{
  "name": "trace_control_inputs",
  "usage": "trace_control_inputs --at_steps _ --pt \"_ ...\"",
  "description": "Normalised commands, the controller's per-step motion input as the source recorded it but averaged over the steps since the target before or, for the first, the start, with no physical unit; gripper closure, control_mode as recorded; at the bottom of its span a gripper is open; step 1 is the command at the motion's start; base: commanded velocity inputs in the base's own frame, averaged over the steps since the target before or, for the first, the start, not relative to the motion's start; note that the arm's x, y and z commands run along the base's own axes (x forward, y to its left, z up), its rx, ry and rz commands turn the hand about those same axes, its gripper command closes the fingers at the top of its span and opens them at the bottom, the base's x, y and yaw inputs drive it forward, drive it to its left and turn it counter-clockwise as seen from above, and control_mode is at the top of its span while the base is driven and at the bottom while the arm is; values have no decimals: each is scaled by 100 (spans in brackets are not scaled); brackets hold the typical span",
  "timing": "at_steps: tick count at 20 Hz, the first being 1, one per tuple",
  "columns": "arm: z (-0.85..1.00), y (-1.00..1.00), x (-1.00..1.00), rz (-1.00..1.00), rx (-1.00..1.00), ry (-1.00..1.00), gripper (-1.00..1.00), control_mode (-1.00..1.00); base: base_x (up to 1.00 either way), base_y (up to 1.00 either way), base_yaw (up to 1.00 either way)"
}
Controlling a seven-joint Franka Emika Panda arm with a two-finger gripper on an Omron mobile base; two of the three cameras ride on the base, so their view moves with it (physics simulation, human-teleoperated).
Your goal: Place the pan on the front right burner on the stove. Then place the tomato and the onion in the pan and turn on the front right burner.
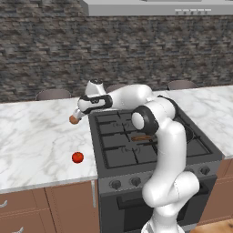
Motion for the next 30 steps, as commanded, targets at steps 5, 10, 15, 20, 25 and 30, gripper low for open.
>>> trace_control_inputs --at_steps 5,10,15,20,25,30 --pt "-14 7 15 1 0 0 -100 -100 0 0 0" --pt "-6 4 13 1 0 0 -100 -100 0 0 0" --pt "-6 8 16 0 0 0 -100 -100 0 0 0" --pt "-12 11 17 0 0 0 -100 -100 0 0 0" --pt "-10 9 21 0 0 0 -100 -100 0 0 0" --pt "-7 7 21 0 0 0 -100 -100 0 0 0"
